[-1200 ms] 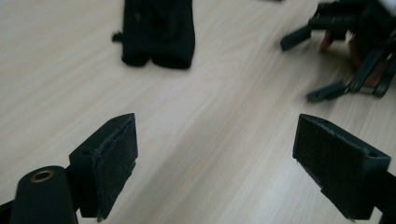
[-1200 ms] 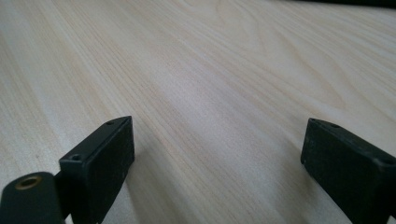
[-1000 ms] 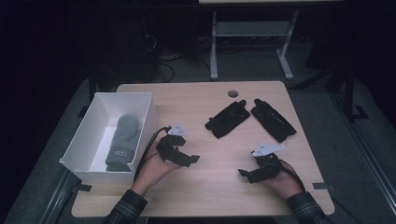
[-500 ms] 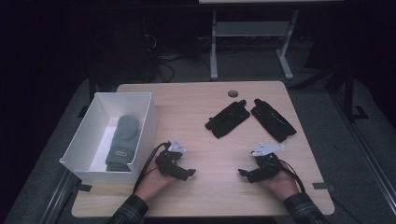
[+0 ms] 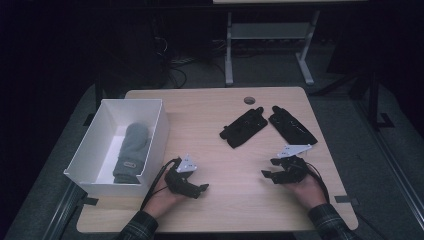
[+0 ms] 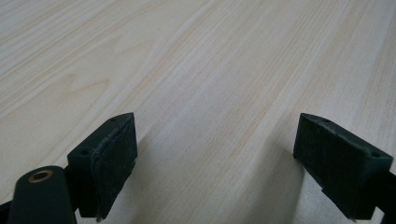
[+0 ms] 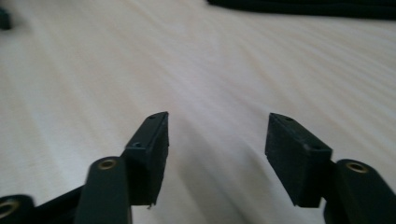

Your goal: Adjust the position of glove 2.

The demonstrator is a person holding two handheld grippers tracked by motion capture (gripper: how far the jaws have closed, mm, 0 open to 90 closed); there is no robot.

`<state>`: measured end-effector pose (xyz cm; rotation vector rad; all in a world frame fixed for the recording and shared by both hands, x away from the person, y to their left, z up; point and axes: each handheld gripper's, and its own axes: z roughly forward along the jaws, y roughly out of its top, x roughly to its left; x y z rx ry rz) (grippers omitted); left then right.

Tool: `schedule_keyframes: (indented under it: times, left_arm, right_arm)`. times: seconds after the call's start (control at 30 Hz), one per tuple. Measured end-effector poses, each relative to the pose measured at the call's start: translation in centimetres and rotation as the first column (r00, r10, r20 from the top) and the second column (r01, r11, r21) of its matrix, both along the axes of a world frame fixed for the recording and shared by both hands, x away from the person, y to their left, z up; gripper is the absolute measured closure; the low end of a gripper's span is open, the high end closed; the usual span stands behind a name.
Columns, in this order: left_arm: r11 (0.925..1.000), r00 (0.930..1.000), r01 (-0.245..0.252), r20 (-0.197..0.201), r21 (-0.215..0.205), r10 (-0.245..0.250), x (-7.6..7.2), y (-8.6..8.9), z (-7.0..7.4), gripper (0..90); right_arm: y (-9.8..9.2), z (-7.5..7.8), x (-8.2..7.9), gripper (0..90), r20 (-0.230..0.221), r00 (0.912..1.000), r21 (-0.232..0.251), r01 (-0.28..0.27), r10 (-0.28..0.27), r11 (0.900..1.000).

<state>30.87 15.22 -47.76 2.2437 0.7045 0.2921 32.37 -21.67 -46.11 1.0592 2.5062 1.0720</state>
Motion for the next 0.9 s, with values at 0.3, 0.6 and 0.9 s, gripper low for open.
schedule_keyframes:
  times: [0.3, 0.6, 0.9]
  left_arm:
    - [0.9999, 0.9999, -0.015, 0.005, 0.005, 0.015, -0.1, 0.1, 0.0, 12.9]
    - [0.9998, 0.9999, -0.016, 0.002, 0.008, 0.016, -0.2, 0.1, 0.0, 12.9]
    - [0.9998, 0.9999, -0.016, 0.002, 0.008, 0.016, -0.2, 0.1, 0.1, 12.9]
  right_arm:
    - [-2.6, 1.0, 4.2, 83.8, 0.03, 0.9962, -0.005, 0.082, -0.082, 0.997]
    - [-5.7, 1.0, 7.2, 90.0, 0.059, 0.9803, -0.045, 0.191, -0.189, 0.98]
    - [-8.5, 0.1, 7.6, 90.0, 0.039, 0.9586, -0.079, 0.284, -0.282, 0.955]
